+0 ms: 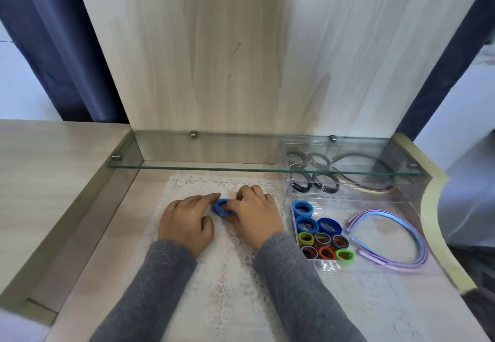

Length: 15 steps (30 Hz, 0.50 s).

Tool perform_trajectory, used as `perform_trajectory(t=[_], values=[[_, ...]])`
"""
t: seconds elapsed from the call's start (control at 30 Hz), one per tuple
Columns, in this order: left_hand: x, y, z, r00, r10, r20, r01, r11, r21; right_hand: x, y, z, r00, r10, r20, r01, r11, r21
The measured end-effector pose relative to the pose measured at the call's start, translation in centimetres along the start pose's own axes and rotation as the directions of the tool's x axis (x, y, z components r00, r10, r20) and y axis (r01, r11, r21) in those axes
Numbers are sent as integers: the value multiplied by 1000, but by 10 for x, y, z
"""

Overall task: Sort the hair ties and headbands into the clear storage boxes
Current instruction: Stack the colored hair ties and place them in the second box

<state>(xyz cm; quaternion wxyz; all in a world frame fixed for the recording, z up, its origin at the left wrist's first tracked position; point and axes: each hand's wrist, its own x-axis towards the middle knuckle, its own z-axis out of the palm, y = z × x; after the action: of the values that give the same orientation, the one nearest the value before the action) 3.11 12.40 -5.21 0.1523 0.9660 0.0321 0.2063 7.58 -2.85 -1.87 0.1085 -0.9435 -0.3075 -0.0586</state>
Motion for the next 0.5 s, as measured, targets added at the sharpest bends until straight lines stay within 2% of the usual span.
perform_trajectory(t=[0.2,0.5], values=[[-11,18,-9,997,-51,56,55,996,-70,-15,-3,1,996,-3,-89,0,999,-39],[-26,31,-14,991,-109,72,118,984,-134,-32,-2,-5,999,0,-50,0,1000,-14]])
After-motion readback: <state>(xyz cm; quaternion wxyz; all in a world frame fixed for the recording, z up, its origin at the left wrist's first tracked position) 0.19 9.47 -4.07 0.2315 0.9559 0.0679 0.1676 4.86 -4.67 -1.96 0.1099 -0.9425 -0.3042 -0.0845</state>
